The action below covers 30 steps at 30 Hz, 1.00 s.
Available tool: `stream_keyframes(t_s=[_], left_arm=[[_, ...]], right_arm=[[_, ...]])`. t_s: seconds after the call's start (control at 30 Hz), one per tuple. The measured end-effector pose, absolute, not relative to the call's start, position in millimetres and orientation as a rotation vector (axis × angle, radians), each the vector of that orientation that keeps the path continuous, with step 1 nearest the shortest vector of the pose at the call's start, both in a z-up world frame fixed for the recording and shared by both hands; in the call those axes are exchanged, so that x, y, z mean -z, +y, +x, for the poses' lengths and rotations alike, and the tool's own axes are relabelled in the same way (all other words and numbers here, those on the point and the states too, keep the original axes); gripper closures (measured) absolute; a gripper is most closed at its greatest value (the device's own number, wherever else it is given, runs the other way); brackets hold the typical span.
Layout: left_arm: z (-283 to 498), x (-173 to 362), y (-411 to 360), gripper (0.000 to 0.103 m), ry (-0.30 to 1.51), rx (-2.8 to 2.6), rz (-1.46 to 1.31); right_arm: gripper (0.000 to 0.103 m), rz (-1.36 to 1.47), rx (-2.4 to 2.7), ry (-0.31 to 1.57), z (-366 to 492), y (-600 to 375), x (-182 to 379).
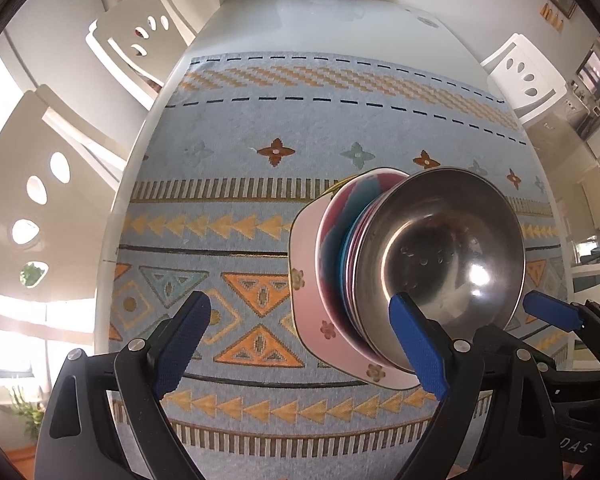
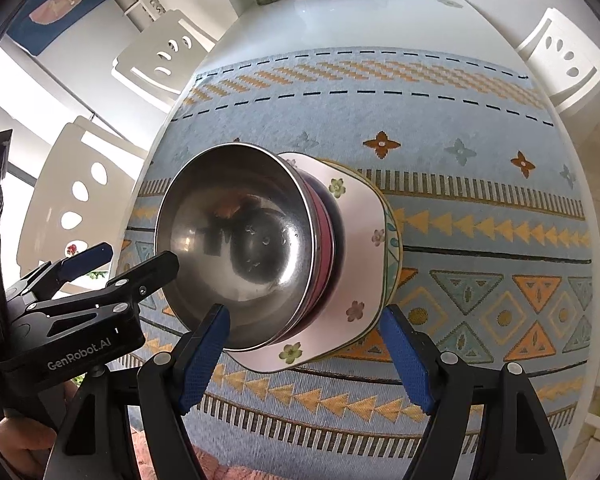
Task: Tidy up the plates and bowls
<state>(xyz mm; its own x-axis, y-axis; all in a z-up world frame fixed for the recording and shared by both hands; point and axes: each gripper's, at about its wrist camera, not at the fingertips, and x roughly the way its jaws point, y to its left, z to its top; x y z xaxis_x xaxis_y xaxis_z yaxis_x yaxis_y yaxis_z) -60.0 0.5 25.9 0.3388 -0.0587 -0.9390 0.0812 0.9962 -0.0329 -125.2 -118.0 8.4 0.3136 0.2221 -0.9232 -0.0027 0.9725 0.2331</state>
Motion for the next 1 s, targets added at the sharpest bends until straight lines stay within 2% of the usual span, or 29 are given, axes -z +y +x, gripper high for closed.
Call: stream_keyframes(t_s=[0.33, 0.43, 1.0], left_arm=[[-58.6, -21.5, 2.2, 0.012, 1.233, 0.08, 0.037], [-58.2, -22.0, 1.0, 0.001, 1.228, 0.085, 0.047], [-59.6, -19.0, 0.5, 0.001, 1.222, 0.063, 0.091]], right_arm=[[0.027, 0.213, -0.16, 1.258, -123.5, -117.5, -4.3], [0.027, 0.21, -0.164, 1.262, -122.5, -116.8, -3.5], [0.027, 0.225, -0.158, 1.276, -120.2, -119.8, 1.6]])
